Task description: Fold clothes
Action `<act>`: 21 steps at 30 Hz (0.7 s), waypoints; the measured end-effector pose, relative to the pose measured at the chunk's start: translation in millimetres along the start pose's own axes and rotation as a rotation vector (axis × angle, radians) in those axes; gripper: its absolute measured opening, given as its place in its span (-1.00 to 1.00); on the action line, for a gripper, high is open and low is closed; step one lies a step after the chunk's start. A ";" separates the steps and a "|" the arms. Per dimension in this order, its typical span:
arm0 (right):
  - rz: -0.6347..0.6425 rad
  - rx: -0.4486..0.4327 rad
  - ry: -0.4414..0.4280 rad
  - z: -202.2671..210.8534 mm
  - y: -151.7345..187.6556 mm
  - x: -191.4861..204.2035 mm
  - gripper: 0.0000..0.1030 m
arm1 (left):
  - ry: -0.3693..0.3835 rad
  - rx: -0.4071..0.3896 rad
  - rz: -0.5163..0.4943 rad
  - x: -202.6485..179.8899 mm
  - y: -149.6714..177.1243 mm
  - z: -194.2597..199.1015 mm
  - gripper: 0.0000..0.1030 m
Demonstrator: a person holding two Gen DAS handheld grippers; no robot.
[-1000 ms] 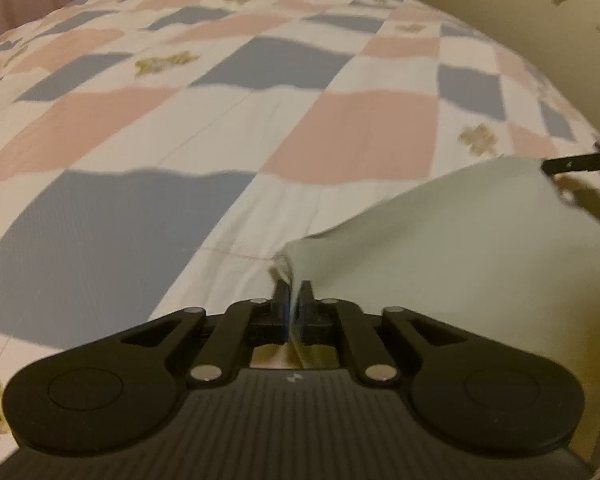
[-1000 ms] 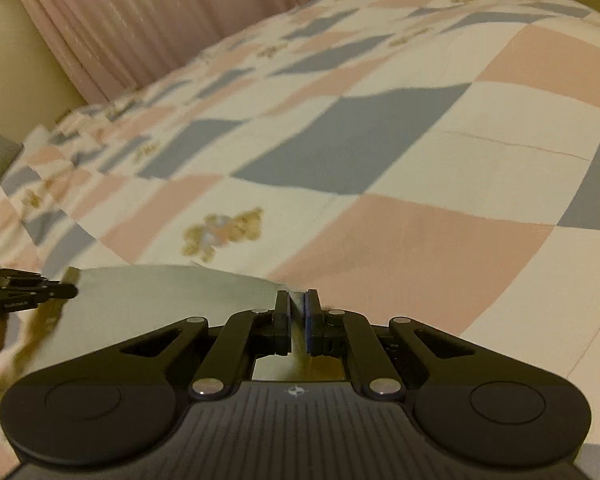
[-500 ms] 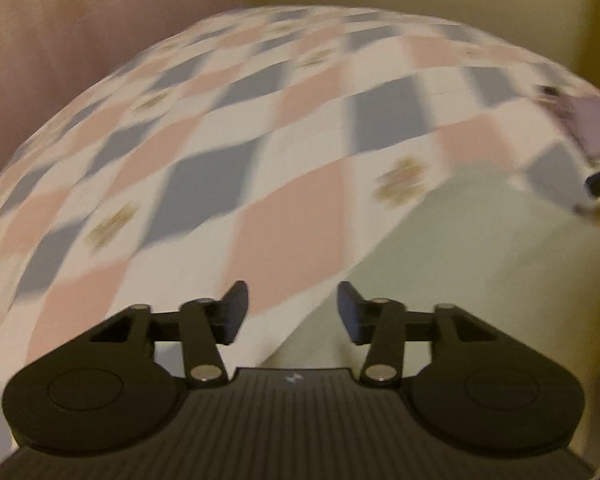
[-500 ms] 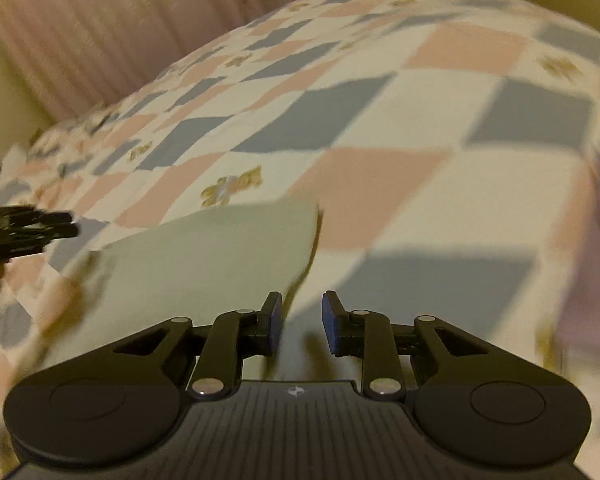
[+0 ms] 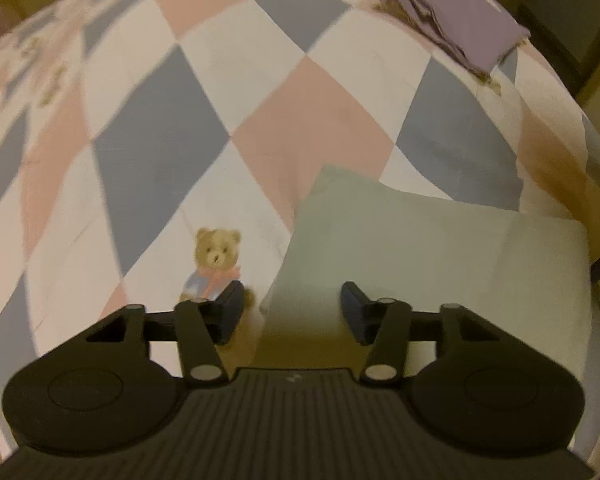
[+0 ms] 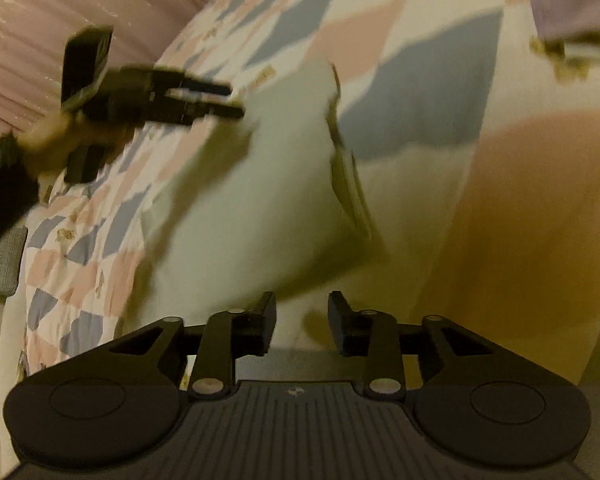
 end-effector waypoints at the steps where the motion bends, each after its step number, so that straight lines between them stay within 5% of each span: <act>1: -0.022 -0.002 -0.007 -2.8 1.2 -2.6 -0.24 | 0.017 0.025 -0.014 1.6 -3.6 -7.2 -0.17; 6: -0.116 -0.035 -0.045 -15.2 3.7 -10.6 -0.16 | 0.087 0.148 -0.056 7.1 -13.6 -34.8 -0.21; 11: -0.162 -0.082 -0.077 -23.6 1.2 -6.0 -0.16 | 0.144 0.205 -0.075 5.3 -17.1 -38.8 -0.88; 21: -0.307 -0.144 -0.129 -43.9 -9.8 -6.5 -0.15 | 0.182 0.152 -0.044 15.0 -4.2 -39.9 -0.90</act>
Point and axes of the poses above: each gripper's, at about its wrist camera, not at the fingertips, and z roughly against the way its jaws point, x to its left, y to its underside, the point moved 3 cm from there along -z, roughly the way its jaws point, and after that the axes turned 5 degrees about y, right-handed, at the moved point
